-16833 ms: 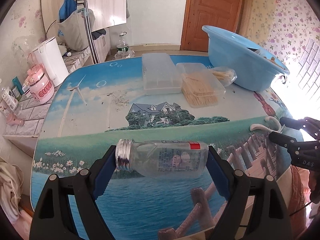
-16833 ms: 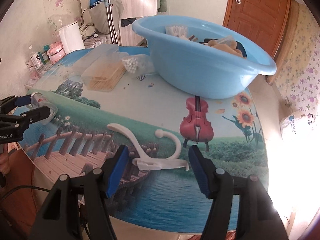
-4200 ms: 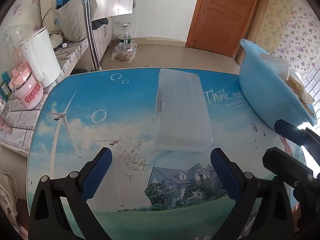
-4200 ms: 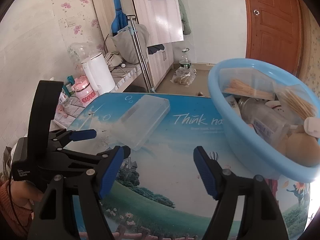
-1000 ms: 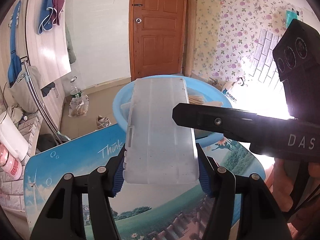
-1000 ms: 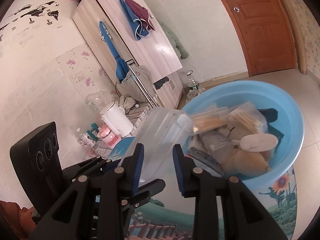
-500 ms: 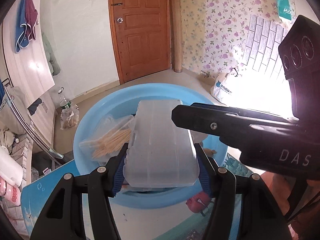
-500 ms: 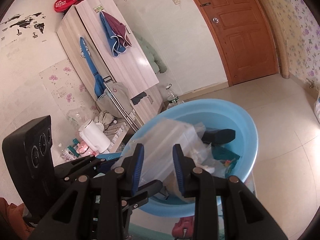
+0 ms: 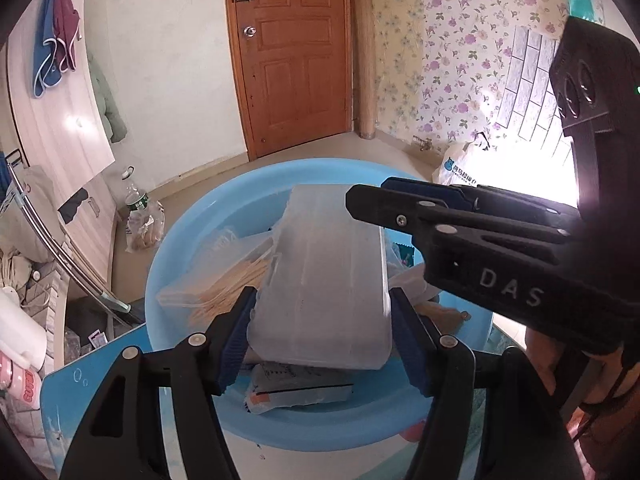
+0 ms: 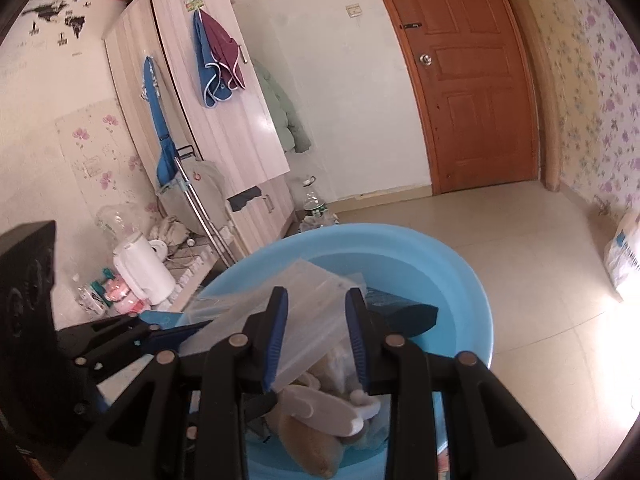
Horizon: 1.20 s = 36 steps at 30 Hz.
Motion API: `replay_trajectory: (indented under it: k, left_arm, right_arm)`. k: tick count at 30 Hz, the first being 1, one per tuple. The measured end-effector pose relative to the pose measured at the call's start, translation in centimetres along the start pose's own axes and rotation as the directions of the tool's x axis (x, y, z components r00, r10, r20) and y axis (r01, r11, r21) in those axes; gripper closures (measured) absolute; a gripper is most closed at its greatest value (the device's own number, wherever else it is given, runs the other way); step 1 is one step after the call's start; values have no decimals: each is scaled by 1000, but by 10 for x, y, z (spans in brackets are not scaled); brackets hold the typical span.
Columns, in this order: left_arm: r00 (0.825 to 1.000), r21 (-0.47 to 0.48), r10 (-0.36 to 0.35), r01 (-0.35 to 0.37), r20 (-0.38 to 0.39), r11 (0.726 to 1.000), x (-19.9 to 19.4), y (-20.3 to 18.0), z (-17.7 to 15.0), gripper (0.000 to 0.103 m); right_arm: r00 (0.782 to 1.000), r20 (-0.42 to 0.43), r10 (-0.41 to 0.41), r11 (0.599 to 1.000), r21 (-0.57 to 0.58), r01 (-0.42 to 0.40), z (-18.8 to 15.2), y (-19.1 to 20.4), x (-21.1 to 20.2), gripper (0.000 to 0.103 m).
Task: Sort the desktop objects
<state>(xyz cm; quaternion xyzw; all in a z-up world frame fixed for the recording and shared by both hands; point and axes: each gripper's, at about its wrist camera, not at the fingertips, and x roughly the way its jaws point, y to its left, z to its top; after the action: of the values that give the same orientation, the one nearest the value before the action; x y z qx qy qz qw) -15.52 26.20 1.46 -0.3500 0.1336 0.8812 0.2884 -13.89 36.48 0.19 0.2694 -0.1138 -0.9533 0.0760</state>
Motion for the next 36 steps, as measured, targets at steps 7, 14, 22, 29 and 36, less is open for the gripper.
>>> replay_trajectory:
  k: [7, 14, 22, 29, 36]
  left_arm:
    - [1000, 0, 3, -3, 2, 1000, -16, 5, -13, 38]
    - [999, -32, 29, -29, 18, 999, -44, 21, -29, 30]
    - [995, -148, 93, -89, 20, 985, -62, 59, -44, 5]
    - [990, -164, 135, -139, -40, 977, -56, 68, -52, 3]
    - [987, -189, 135, -149, -82, 971, -46, 73, -50, 3]
  right_arm:
    - [1000, -22, -16, 998, 60, 18, 0, -18, 1, 74]
    - [1000, 5, 29, 998, 62, -29, -2, -2, -31, 72]
    - [1000, -18, -14, 979, -206, 10, -22, 57, -40, 24]
    - [994, -65, -93, 952, -298, 70, -35, 70, -26, 24]
    - [974, -81, -211, 956, -226, 188, -27, 48, -5, 24]
